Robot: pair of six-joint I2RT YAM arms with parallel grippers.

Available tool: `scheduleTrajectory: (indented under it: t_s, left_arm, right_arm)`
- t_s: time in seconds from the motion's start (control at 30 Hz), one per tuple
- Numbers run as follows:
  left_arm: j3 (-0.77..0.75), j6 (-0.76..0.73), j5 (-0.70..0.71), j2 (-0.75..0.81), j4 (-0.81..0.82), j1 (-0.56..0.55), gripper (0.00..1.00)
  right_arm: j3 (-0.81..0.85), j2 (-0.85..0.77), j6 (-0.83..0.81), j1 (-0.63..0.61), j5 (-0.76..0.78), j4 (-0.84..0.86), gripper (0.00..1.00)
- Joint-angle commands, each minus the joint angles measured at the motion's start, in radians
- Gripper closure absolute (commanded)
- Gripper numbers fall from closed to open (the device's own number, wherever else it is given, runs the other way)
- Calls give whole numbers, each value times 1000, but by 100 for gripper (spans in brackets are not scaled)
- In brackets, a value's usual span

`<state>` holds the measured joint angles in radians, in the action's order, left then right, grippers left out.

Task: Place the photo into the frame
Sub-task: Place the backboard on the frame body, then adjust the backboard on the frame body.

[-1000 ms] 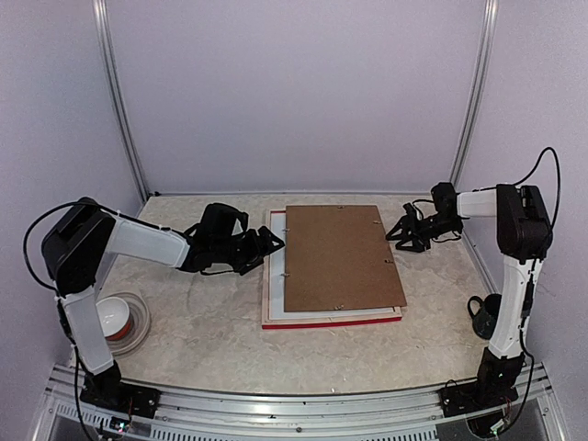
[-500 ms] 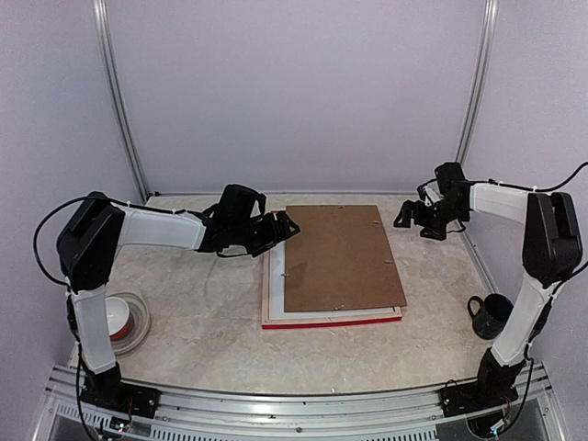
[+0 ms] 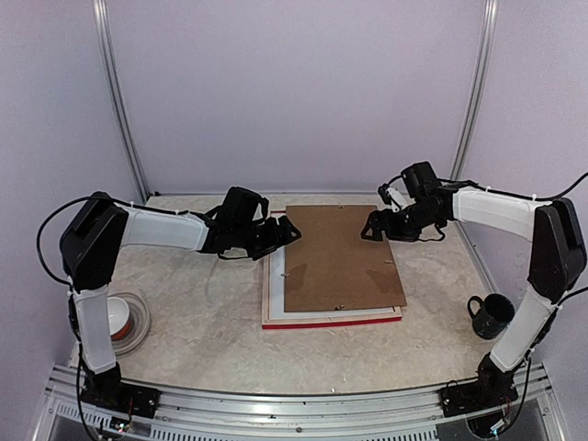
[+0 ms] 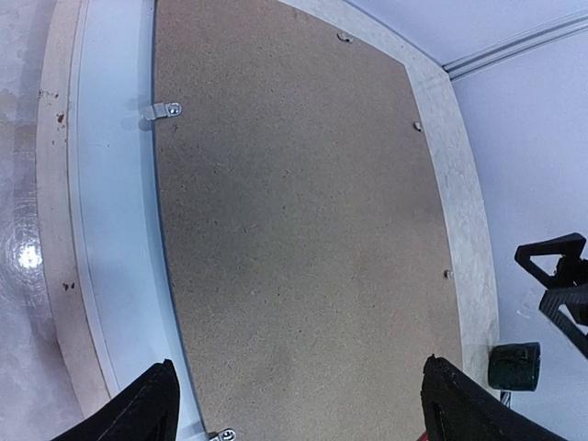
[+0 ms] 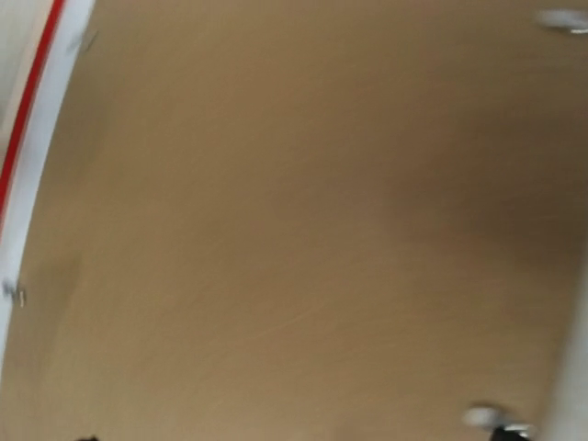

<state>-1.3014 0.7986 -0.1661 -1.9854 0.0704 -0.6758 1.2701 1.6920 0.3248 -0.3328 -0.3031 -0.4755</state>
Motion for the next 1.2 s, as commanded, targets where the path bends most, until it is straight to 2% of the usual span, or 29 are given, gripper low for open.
scheduleTrajectory:
  t_s: [0.0, 0.3, 0.43, 0.7, 1.0, 1.17]
  left_arm:
    - [8, -10, -15, -12, 14, -7, 10]
    - [107, 51, -68, 24, 100, 24, 10]
    - [150, 66, -58, 59, 126, 43, 10]
    - [167, 68, -59, 79, 132, 51, 7]
    - [170, 72, -56, 85, 134, 56, 1]
    - [169, 77, -59, 83, 135, 59, 1]
  right_arm:
    - [0, -11, -116, -157, 187, -66, 8]
    - [-37, 13, -183, -425, 550, -105, 1]
    - [-51, 42, -184, -483, 633, -129, 1]
    - [-78, 79, -202, -541, 630, -146, 1]
    - [-97, 37, -237, -578, 583, -154, 1]
    - [-113, 40, -256, -605, 575, -137, 1]
